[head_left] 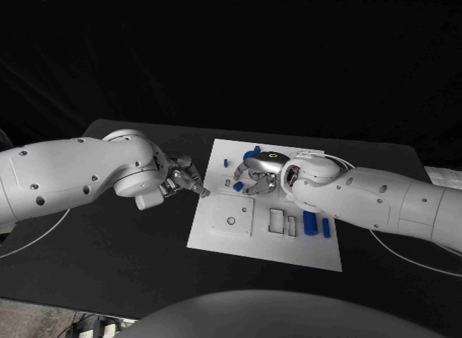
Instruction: Assemble the parts on the task board
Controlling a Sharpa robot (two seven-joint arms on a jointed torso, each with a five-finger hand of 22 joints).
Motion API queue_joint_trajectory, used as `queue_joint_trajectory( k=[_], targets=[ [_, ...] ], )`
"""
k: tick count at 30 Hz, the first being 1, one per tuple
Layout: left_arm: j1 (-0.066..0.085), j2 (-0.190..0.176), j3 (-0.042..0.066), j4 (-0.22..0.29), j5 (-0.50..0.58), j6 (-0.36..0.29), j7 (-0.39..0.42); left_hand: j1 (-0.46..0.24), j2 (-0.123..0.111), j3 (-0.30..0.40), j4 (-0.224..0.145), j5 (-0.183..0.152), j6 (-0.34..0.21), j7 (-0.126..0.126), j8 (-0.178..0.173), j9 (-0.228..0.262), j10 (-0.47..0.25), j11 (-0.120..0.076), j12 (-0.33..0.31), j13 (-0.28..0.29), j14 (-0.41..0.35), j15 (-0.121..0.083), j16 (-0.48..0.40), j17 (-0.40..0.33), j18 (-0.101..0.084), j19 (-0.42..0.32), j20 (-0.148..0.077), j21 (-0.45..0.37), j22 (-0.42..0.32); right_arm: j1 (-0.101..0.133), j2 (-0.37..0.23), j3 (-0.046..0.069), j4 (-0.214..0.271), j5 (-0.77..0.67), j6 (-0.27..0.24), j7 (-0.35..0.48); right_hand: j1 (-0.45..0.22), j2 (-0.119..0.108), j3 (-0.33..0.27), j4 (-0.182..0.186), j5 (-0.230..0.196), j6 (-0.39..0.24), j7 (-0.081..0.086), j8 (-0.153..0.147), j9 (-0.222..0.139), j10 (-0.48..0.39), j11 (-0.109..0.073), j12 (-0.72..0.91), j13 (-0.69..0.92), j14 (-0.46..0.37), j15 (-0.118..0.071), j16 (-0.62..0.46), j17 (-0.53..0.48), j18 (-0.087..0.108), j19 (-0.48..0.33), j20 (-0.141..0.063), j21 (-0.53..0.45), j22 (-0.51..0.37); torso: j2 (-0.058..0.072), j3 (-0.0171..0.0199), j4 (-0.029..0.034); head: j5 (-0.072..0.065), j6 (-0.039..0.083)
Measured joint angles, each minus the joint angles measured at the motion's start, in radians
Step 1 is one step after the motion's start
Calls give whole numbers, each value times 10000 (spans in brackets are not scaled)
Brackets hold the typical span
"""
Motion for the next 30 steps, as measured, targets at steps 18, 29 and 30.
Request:
queue_joint_trajectory(
  k=[18, 29, 30],
  targets=[
    [0, 87, -2, -18, -20, 0, 60, 80, 81, 0, 0, -41, -51, 19, 42, -23, 0, 1, 0, 1, 0, 0, 0, -1, 0, 0, 0, -179, -1, -143, 159, 3, -228, -34, -402, 157, -88, -88, 505, -158, -215, -409, -157, 1521, 1554, -20, -51, 0, -2, 35, -34, 0, -2, -1, 1, -74, 0, -2, -37, -14, -15, 32, 0],
    [0, 111, -3, -35, -26, -4, 64, 92, 92, 0, 0, -41, -50, 19, 55, -31, 0, 1, 0, 0, 0, 1, 0, -1, 0, 0, 0, -222, -1, -239, 289, 3, -381, -39, -521, 167, -141, -140, 617, -185, -215, -804, -193, 1616, 1789, -20, -51, 0, -2, -1, -69, 0, -3, -1, 1, -73, -45, -3, -52, -15, -3, 26, 0],
    [0, 115, -4, -38, -26, -3, 64, 119, 119, 0, 0, -42, -51, 19, 83, -31, 0, 1, 0, 1, 0, 1, 0, -1, 0, 0, 0, -222, -1, -250, 303, 3, -401, -40, -526, 167, -143, -138, 617, -185, -215, -804, -193, 1615, 1789, -20, -51, 0, -2, 0, -69, 0, -3, -1, 1, -73, -45, -3, -53, -15, -4, 31, 0]
  ],
)
